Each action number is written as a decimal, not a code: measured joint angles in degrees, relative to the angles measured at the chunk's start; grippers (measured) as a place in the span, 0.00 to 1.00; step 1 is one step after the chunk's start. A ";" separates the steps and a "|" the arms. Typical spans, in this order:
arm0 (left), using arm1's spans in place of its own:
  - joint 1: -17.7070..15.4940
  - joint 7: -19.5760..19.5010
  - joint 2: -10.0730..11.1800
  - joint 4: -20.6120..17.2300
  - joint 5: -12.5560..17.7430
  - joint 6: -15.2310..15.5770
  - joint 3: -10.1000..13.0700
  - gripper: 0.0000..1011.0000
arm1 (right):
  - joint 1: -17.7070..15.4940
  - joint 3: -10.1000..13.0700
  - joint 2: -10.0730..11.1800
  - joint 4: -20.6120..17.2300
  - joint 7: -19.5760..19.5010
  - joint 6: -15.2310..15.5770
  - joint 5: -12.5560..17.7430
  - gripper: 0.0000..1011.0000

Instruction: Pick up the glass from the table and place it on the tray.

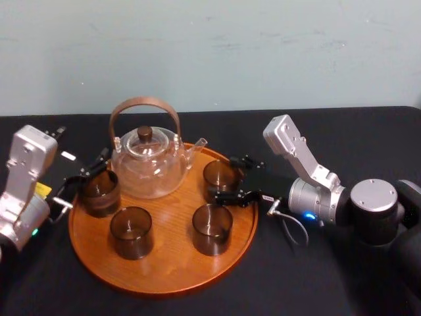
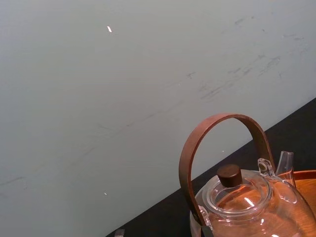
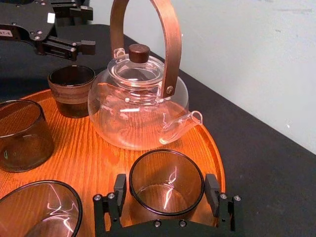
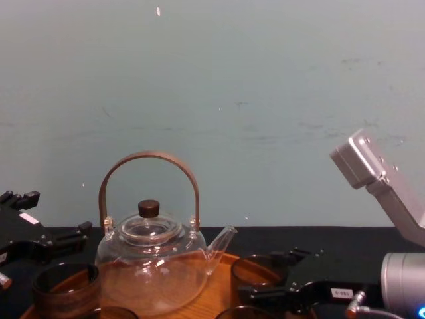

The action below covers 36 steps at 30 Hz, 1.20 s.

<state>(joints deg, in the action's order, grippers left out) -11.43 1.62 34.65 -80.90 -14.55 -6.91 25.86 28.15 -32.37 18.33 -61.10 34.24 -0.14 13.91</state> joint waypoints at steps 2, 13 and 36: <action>0.00 0.00 0.00 0.00 0.00 0.00 0.00 0.99 | -0.01 0.01 0.01 0.00 0.01 0.01 0.01 0.99; 0.00 0.00 0.00 0.00 0.00 0.00 0.00 0.99 | -0.02 0.05 0.02 -0.01 0.06 0.05 0.07 0.99; 0.00 0.00 0.00 0.00 0.00 0.00 0.00 0.99 | -5.57 2.95 5.89 -9.00 1.54 2.00 4.07 0.99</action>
<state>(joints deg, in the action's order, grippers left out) -11.43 1.62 34.65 -80.90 -14.55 -6.91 25.86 22.58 -29.42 24.22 -70.11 35.78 1.86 17.98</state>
